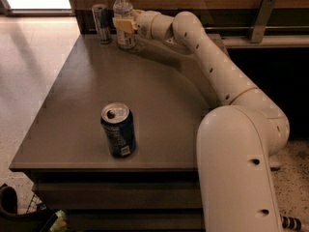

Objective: Move blue plastic bottle near redbull can

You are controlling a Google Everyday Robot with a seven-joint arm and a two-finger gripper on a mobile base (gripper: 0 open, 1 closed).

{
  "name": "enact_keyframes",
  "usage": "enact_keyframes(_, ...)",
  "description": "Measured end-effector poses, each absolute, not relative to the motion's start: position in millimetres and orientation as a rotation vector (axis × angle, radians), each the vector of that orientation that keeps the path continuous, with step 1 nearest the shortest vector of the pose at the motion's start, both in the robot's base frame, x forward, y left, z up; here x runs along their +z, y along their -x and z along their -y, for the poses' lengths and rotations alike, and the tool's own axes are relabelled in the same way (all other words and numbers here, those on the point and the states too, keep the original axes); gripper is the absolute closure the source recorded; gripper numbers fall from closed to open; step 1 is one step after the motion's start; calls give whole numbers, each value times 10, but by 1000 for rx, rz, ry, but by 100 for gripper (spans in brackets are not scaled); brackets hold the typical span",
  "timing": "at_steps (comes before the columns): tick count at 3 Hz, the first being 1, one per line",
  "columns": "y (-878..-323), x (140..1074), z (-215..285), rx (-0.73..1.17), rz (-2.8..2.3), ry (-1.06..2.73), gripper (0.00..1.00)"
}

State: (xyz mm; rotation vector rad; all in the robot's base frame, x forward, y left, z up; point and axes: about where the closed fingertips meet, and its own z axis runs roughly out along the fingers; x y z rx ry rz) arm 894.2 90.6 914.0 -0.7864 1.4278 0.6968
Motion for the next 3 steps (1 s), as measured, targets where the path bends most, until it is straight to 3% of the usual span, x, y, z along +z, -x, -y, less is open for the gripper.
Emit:
enact_keyframes(1, -8938, 9133, -941, 701, -1427, 789, 12)
enact_keyframes(2, -8934, 9126, -972, 704, -1427, 791, 0)
enact_keyframes(3, -8934, 9126, -973, 704, -1427, 792, 0)
